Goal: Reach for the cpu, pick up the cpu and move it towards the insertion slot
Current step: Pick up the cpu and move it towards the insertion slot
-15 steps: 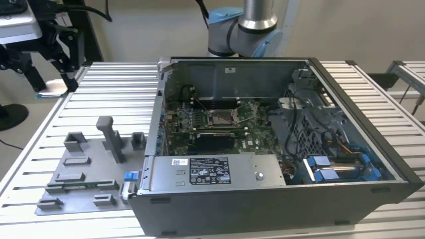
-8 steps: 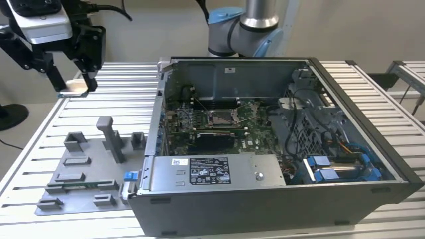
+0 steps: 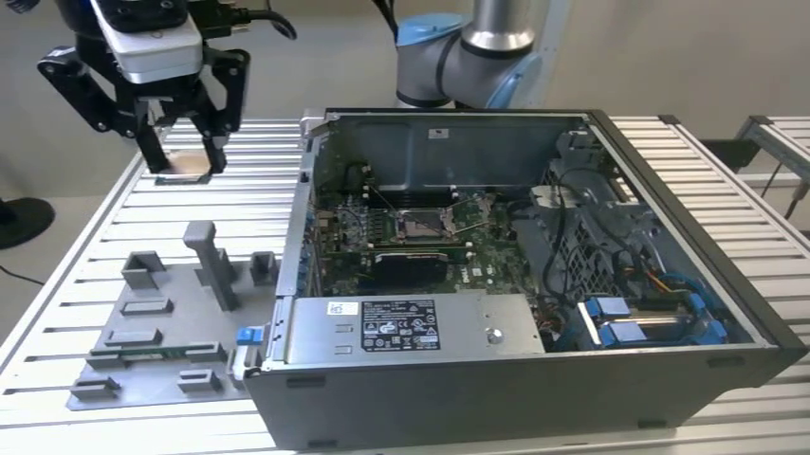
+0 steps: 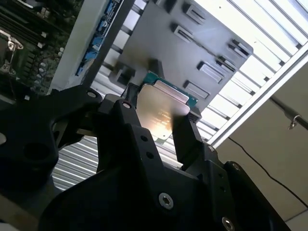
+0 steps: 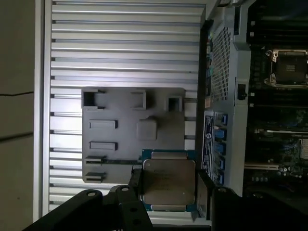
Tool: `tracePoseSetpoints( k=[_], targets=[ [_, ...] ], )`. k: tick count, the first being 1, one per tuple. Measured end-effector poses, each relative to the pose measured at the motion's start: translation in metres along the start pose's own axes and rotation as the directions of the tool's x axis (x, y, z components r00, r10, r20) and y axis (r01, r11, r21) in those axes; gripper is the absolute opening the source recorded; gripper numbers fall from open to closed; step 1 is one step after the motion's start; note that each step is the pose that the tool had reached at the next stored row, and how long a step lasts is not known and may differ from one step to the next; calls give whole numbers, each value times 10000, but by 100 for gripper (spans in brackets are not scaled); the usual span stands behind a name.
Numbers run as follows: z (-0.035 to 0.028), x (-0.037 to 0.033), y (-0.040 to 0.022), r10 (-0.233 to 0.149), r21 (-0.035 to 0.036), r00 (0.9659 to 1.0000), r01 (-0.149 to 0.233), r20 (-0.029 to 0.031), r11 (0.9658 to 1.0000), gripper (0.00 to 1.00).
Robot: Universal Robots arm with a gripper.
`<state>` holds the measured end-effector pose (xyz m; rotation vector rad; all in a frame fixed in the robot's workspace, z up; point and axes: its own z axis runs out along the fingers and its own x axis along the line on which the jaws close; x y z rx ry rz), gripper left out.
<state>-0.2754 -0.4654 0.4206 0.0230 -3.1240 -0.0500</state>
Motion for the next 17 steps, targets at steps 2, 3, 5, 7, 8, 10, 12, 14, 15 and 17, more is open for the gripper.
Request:
tracePoseSetpoints(
  k=[2,3,5,7,8,10,12,14,15,17],
  targets=[
    [-1,-94,-1,1,-1,10000,-1,1,10000,0],
    [-2,-139,-2,1,-1,10000,-1,1,10000,0],
    [-4,-226,-3,0,-2,10000,0,0,10000,0],
    [-5,-320,-5,0,-4,10000,0,0,10000,0],
    [-6,-363,-5,1,-5,10000,-1,0,10000,0],
    [-8,-456,-7,0,-7,10000,0,0,10000,0],
    [-9,-546,-8,0,-10,10000,0,0,10000,0],
    [-11,-636,-9,0,-11,10000,0,0,10000,0],
    [-12,-681,-10,-1,-12,10000,1,0,10000,0],
    [-13,-774,-11,0,-13,10000,0,1,10000,0]
  ],
)
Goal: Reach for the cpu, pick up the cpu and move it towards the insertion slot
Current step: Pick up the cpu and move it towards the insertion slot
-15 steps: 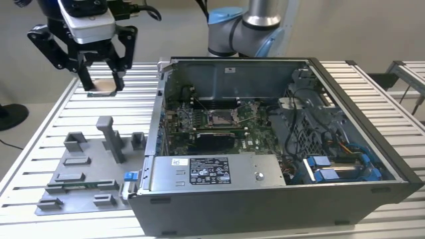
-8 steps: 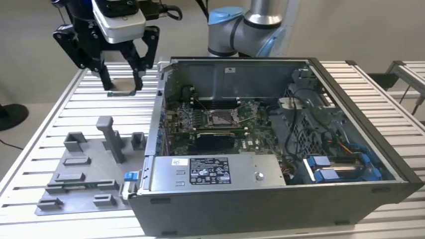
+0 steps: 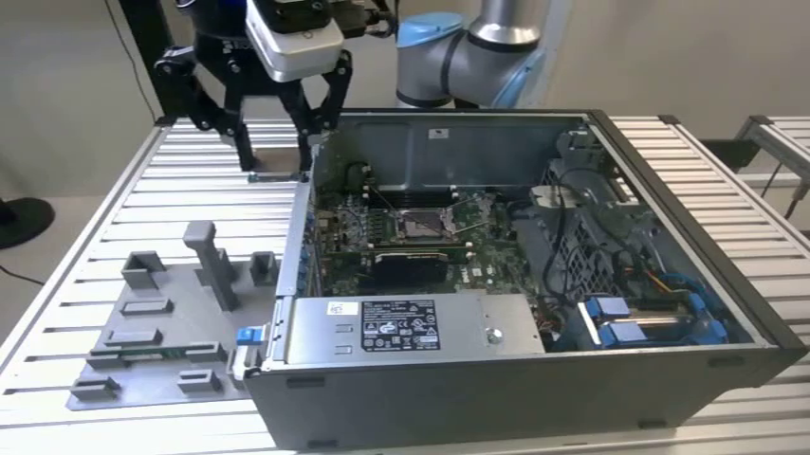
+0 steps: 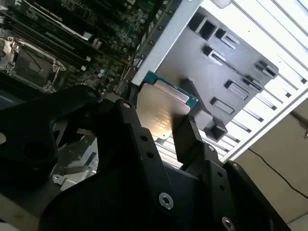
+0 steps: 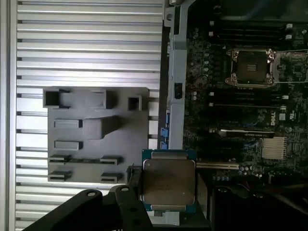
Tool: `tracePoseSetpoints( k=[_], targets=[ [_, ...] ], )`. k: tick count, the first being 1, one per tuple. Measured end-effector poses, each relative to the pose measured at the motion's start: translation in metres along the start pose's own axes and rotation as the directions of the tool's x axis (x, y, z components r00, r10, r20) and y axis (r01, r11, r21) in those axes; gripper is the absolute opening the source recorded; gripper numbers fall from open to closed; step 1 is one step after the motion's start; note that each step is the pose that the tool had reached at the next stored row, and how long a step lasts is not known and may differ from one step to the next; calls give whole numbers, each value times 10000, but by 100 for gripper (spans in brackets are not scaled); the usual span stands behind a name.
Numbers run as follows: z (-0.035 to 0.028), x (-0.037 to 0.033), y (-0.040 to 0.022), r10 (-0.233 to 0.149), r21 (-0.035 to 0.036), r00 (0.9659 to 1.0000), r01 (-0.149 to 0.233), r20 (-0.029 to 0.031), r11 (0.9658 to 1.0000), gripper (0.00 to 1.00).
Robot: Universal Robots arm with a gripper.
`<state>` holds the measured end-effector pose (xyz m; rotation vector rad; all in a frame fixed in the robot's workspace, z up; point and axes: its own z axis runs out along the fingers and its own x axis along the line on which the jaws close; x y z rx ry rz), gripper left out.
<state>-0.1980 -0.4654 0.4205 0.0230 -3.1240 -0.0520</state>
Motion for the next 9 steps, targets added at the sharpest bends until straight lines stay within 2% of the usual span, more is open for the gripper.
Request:
tracePoseSetpoints(
  k=[9],
  targets=[
    [-7,-406,-6,1,-1,10000,-1,-1,10000,0]
  ],
)
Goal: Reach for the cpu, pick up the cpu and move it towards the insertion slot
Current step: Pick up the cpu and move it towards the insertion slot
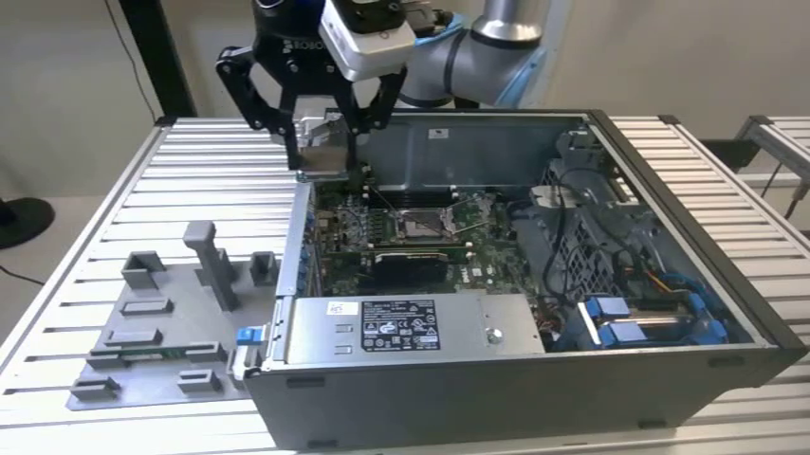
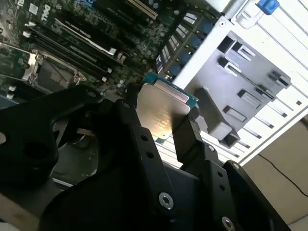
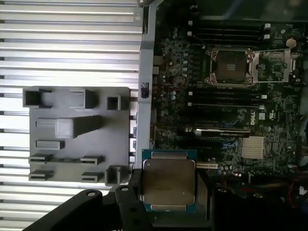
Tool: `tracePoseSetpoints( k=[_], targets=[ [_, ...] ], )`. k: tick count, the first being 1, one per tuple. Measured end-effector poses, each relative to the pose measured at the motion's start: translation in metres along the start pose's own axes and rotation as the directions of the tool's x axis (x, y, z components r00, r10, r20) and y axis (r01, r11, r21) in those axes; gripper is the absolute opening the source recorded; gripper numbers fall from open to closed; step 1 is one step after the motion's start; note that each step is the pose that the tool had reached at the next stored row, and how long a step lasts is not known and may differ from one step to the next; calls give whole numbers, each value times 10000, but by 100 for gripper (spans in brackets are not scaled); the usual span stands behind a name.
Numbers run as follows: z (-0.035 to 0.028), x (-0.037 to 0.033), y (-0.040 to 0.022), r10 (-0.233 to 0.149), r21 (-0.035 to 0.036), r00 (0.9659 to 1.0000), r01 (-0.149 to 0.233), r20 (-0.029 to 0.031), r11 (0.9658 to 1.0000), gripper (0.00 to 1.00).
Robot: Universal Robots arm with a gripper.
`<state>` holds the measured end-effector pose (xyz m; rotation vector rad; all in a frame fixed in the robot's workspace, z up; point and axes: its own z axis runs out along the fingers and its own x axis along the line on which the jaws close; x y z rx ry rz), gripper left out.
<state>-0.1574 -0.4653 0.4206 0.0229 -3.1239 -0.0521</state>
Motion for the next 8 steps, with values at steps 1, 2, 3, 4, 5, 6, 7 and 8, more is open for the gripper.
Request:
tracePoseSetpoints(
  k=[1,2,3,4,5,6,7,8],
  targets=[
    [0,-41,-1,-1,-1,10000,1,1,10000,0],
    [-1,-85,-1,-2,0,10000,2,0,10000,0],
    [-2,-124,-2,-1,0,10000,1,0,10000,0],
    [-3,-164,-2,0,0,10000,0,0,10000,0],
    [-3,-206,-3,-1,-1,10000,1,1,10000,0],
    [-4,-251,-4,-2,0,10000,2,0,10000,0],
    [-5,-298,-4,0,-1,10000,0,1,10000,0],
    [-6,-340,-5,0,0,10000,0,0,10000,0]
  ],
)
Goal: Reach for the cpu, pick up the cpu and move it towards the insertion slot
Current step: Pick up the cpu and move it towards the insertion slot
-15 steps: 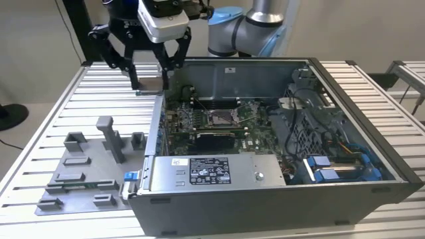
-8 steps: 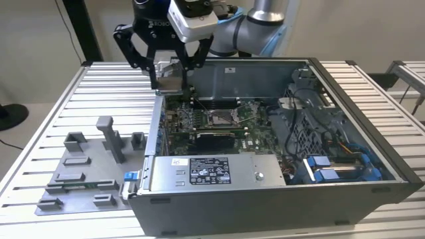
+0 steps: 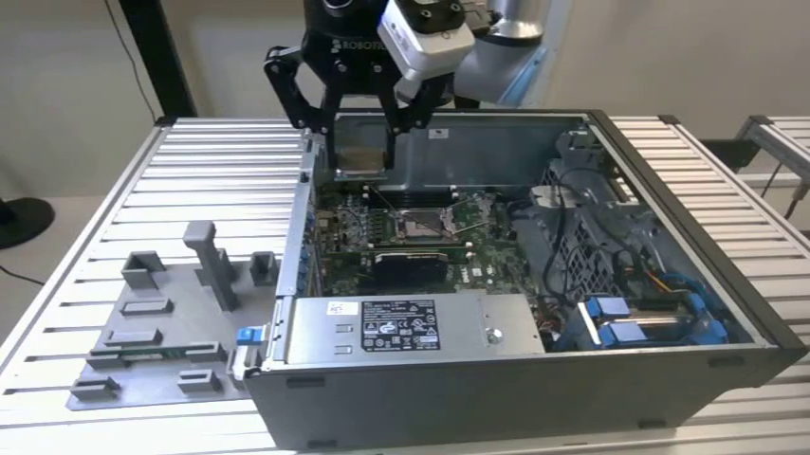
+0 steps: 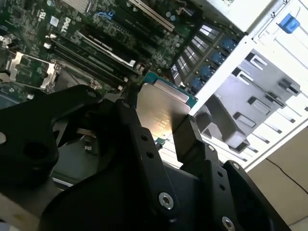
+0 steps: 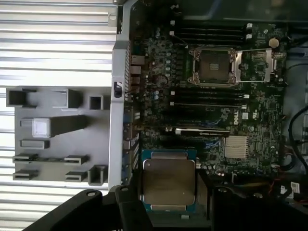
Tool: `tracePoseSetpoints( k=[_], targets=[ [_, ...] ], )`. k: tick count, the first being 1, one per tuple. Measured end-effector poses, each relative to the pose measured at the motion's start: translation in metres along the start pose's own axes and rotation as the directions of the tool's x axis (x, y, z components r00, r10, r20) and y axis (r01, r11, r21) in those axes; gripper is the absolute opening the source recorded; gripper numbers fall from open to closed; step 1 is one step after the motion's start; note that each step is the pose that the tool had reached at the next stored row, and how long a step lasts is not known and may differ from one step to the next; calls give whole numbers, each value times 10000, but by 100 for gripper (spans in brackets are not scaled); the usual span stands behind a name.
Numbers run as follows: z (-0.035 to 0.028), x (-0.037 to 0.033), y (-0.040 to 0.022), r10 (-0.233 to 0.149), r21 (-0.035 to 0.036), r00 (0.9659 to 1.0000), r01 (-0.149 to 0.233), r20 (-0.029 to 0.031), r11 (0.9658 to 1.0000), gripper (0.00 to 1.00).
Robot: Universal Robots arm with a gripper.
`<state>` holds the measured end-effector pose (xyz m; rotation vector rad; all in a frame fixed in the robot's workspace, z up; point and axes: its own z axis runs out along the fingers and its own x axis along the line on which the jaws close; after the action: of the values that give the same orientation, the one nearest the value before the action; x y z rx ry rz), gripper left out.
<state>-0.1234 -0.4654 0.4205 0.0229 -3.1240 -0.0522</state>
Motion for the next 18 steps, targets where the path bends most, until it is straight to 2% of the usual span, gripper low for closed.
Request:
tracePoseSetpoints(
  k=[18],
  targets=[
    [-7,-567,2,-1,-1,10000,1,0,10000,0]
  ],
)
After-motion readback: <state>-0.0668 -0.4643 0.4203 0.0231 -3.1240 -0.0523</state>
